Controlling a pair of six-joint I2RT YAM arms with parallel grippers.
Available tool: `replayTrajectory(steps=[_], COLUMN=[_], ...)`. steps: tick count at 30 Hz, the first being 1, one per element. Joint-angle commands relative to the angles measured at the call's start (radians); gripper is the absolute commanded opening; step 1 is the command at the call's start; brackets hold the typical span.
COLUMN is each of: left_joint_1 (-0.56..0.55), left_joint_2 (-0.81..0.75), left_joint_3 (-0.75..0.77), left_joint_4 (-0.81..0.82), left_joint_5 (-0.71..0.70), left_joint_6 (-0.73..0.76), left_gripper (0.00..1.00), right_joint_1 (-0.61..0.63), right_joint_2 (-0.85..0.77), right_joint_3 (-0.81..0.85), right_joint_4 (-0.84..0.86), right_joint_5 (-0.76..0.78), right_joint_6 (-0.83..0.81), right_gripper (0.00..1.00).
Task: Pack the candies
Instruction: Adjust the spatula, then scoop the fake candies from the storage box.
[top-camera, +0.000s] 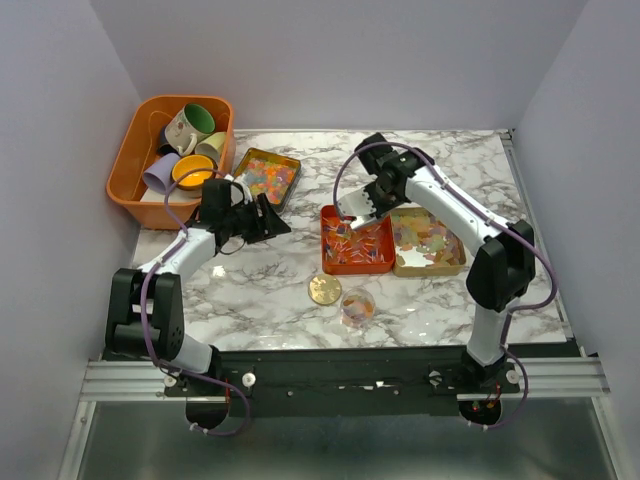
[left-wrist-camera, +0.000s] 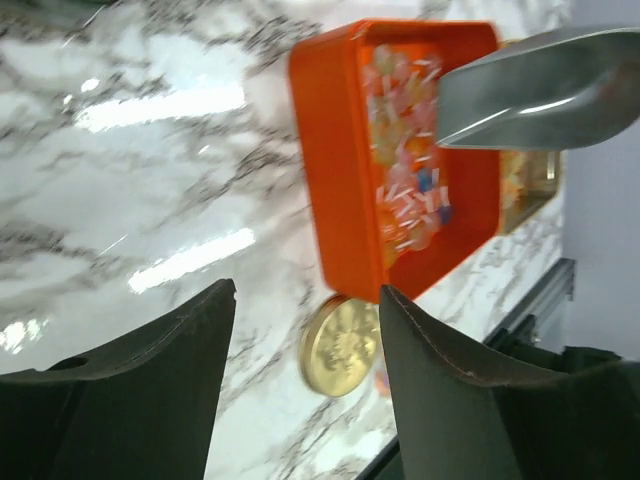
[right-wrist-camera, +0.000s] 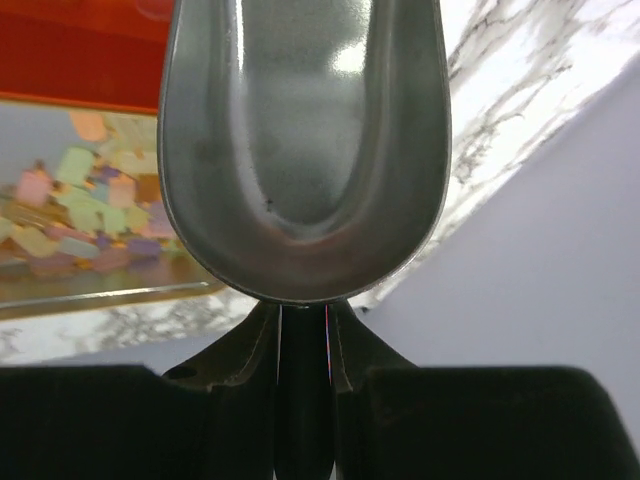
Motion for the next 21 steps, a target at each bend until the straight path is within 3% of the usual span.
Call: replayTrajectory(steps=[1, 16, 21], left_joint_1=[-0.003, -0.089, -0.118], left_joint_2=[-0.043, -0.02, 0.032], left_joint_3=[-0.06, -0.156, -0.182], left_joint_4=[-0.092, 0.003, 0.051], left_joint_5=[-0.163, -0.187, -0.157], left_joint_6=[0.047, 0.027, 0.036], left_gripper=[0.69, 0.68, 0.61], right_joint_1=[0.001, 0.044, 0.087], right_joint_2=[-0.009, -0.012, 0.012], right_joint_3=[-0.071, -0.215, -0.226], right_joint_4=[0.122, 0.244, 0.218], right_joint_5=[0.148, 0.372, 0.418], right_joint_6=[-0.194, -0.348, -0.333], right_gripper=[0.01, 0.01, 0.01])
